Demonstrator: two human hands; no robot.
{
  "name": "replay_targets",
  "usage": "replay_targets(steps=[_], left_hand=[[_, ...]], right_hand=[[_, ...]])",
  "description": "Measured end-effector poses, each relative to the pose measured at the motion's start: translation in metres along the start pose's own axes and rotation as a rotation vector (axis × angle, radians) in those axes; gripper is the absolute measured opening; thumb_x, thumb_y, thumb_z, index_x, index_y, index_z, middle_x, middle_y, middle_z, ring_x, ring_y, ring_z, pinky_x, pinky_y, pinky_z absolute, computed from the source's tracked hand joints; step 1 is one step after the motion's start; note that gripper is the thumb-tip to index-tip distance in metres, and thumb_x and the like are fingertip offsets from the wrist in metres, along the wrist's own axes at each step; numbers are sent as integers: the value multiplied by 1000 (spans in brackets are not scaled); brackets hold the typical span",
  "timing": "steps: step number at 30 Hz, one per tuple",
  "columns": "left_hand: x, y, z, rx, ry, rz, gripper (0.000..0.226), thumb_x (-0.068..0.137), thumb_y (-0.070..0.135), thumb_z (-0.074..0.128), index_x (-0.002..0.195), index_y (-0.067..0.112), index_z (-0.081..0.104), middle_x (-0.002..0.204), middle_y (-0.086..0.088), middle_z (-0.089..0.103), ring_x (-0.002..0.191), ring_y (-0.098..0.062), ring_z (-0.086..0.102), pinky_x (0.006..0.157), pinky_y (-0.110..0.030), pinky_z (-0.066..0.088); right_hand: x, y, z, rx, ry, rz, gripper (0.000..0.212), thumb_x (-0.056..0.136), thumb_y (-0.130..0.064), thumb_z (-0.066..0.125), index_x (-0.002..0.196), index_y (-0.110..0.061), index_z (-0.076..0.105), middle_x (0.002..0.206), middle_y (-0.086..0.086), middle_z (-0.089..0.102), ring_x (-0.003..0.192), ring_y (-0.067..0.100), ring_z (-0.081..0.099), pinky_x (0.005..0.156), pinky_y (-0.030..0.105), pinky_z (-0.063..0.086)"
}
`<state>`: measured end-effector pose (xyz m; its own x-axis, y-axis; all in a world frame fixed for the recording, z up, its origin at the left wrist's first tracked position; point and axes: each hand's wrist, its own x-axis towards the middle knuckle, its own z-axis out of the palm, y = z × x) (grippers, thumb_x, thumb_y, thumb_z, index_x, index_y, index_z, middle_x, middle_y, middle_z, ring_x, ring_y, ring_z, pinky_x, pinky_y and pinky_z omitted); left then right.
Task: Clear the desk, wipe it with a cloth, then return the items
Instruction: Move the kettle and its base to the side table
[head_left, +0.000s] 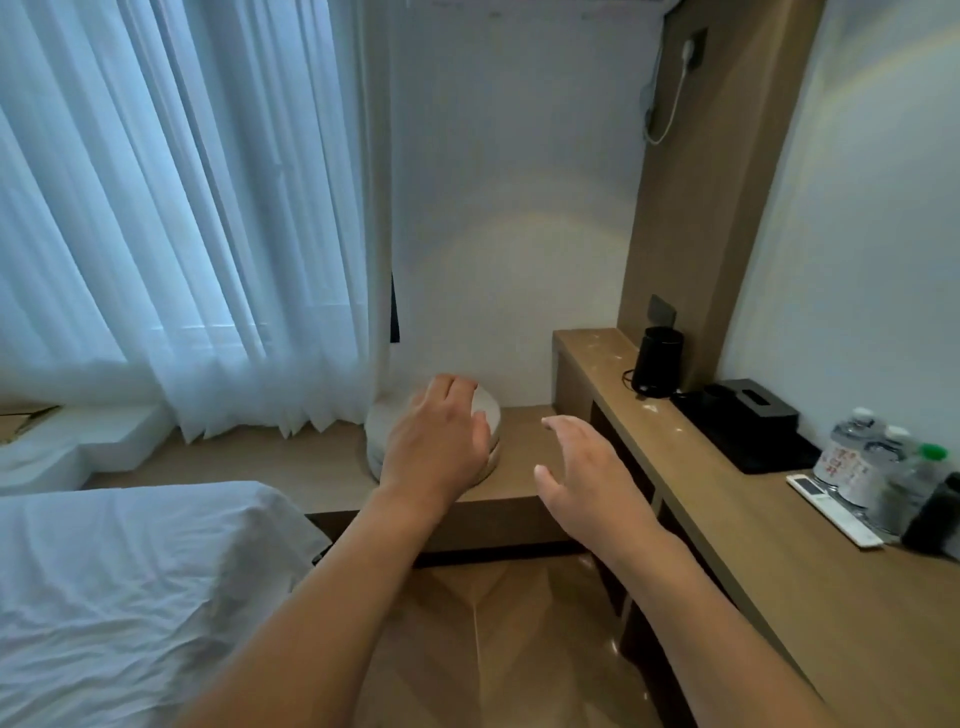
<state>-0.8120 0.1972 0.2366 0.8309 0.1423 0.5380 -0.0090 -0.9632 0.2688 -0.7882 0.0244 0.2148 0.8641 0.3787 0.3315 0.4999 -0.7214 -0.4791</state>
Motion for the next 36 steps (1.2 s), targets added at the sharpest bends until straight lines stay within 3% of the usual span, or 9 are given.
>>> replay_targets(steps=[8, 16, 26, 36], left_hand=[[126, -33, 54, 12, 20, 28, 40, 102, 26, 51, 140, 14, 50, 137, -5, 54, 119, -18, 56, 96, -24, 42], [237, -98, 128, 17, -2, 45, 40, 101, 28, 51, 139, 15, 51, 136, -4, 55, 118, -19, 57, 96, -29, 46], [413, -190, 222, -80, 3, 21, 37, 98, 21, 54, 132, 7, 56, 130, -9, 58, 115, -28, 57, 93, -40, 48], [547, -219, 331, -144, -90, 38, 39, 97, 22, 51, 131, 3, 56, 131, -14, 57, 113, -33, 58, 95, -45, 49]], right_hand=[[144, 44, 5, -24, 27, -11, 58, 95, -31, 60, 148, -23, 36, 150, -4, 41, 140, 12, 36, 115, 30, 32], [278, 80, 51, -38, -33, 6, 60, 97, -31, 58, 151, -23, 32, 155, -4, 36, 144, 13, 30, 116, 29, 25], [472, 118, 88, -135, -9, 75, 57, 98, -31, 53, 150, -18, 34, 154, -1, 37, 143, 16, 32, 116, 31, 27], [610, 188, 125, -149, -45, 163, 57, 98, -31, 52, 150, -18, 34, 155, -2, 34, 145, 15, 27, 117, 33, 21]])
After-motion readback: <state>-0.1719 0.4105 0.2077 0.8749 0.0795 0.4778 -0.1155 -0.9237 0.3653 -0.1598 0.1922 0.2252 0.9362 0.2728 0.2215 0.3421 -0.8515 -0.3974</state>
